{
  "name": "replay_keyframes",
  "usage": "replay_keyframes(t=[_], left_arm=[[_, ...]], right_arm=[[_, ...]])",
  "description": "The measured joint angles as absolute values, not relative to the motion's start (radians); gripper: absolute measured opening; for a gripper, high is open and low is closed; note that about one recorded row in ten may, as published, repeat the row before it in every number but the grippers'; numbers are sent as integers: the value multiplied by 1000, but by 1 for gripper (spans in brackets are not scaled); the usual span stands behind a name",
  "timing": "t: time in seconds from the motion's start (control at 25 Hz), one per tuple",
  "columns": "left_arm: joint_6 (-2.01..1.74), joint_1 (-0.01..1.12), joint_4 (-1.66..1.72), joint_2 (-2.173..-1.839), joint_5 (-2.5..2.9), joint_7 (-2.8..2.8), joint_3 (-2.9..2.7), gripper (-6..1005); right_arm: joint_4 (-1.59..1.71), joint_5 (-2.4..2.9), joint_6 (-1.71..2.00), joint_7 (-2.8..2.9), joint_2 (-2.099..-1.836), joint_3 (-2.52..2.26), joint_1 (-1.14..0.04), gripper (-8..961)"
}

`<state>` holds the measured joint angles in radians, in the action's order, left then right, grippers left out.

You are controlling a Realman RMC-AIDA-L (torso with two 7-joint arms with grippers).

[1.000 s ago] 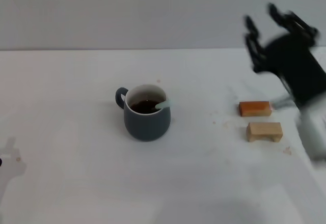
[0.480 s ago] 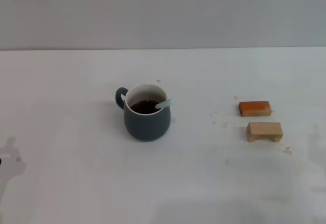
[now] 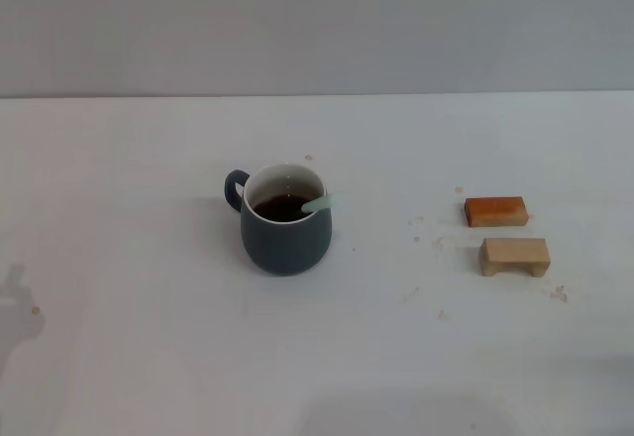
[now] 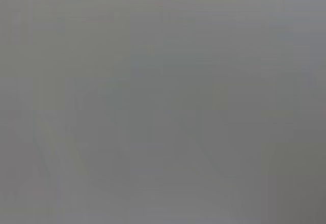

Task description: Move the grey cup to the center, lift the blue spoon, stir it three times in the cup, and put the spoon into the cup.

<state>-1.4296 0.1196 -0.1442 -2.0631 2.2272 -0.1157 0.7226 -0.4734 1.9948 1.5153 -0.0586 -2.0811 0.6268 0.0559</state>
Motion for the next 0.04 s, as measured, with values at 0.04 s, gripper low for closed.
replay_keyframes(t=[0.04], left_arm=[[-1430,120,-144,-2063,2227,-116,723,-2]], right_arm=[[-467,1989,1514,-58,-2082,625,55,578]])
